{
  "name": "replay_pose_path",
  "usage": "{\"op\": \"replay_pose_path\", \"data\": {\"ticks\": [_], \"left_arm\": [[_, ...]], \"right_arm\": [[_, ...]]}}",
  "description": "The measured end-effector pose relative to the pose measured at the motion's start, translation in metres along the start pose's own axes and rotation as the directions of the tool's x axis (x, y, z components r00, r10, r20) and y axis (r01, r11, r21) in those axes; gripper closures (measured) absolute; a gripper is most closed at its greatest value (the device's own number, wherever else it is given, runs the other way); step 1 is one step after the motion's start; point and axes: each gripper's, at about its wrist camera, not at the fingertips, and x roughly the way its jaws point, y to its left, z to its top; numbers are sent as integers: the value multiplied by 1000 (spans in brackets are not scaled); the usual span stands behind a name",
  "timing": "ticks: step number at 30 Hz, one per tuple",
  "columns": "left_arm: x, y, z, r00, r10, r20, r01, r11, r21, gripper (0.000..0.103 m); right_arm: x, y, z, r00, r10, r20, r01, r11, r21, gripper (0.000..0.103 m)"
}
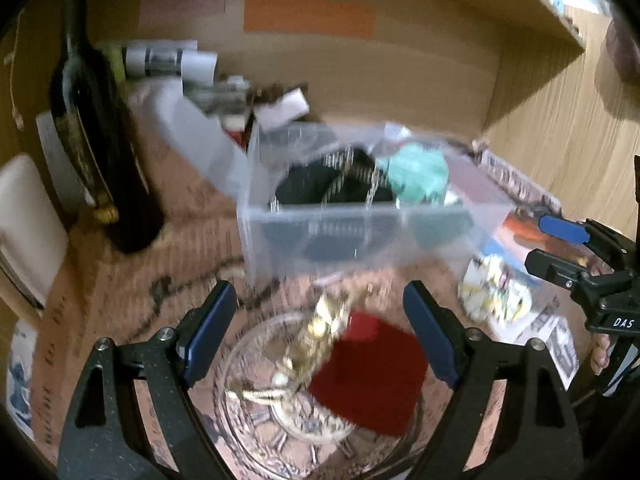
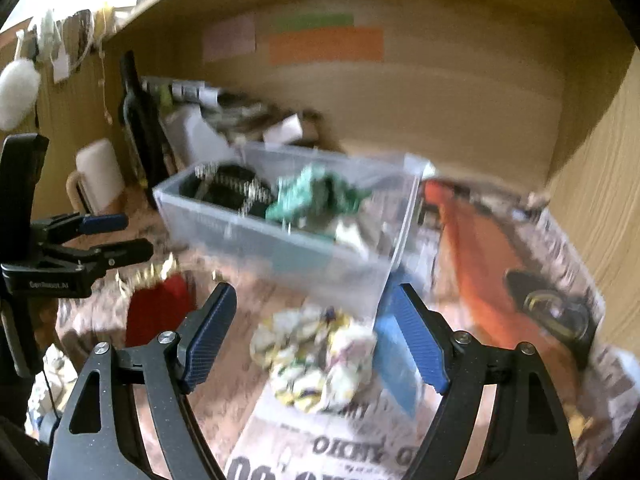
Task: Organize soft objects
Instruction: 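Grasp the red pouch with gold ribbon using the left tool while the right tool grasps the floral scrunchie, then place the red pouch and floral scrunchie into the clear box, opening both tools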
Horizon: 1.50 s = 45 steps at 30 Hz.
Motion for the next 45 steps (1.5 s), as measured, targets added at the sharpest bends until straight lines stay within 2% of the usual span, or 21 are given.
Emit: {"op": "replay_pose_path", "data": {"ticks": [8, 10, 12, 13, 15, 21, 23, 24, 26, 30, 35, 45], "left_arm": [[23, 6, -22, 997, 6, -78, -7, 1000, -23, 17], [29, 9, -24, 996, 2, -89, -5, 999, -37, 24], [33, 9, -24, 995, -6, -104, 3, 999, -34, 40], [34, 8, -25, 995, -6, -102, 3, 1000, -30, 41], [35, 7, -25, 995, -14, -99, 11, 1000, -23, 53], [36, 4, -26, 996, -19, -93, 18, 1000, -8, 72], [35, 3, -27, 996, -21, -89, 20, 1000, -5, 77], [34, 3, -27, 996, -19, -87, 18, 1000, -4, 79], [32, 2, -27, 996, -23, -84, 23, 1000, -6, 82], [21, -3, -26, 998, -22, -62, 22, 1000, -2, 85], [-1, -6, -16, 1000, -21, 4, 21, 1000, 4, 85], [-38, -13, 22, 987, -31, 158, 29, 999, 16, 85]], "right_arm": [[25, -6, -21, 994, 22, -106, -20, 999, 26, 25], [30, -7, -25, 991, 31, -132, -27, 999, 28, 26], [34, -7, -27, 988, 42, -149, -37, 999, 31, 34], [36, -7, -28, 986, 48, -160, -43, 999, 32, 40], [38, -6, -30, 984, 45, -170, -41, 999, 27, 42], [36, -1, -33, 986, 37, -162, -37, 999, 3, 64], [36, 1, -33, 986, 35, -160, -37, 999, -5, 74], [36, 1, -33, 987, 33, -158, -35, 999, -8, 76], [36, 0, -33, 987, 34, -156, -36, 999, -11, 82], [35, -2, -31, 988, 40, -152, -41, 999, -3, 85], [22, 0, -25, 992, 52, -116, -51, 999, 6, 86], [-13, 3, 8, 997, 56, 45, -55, 998, -16, 86]]}}
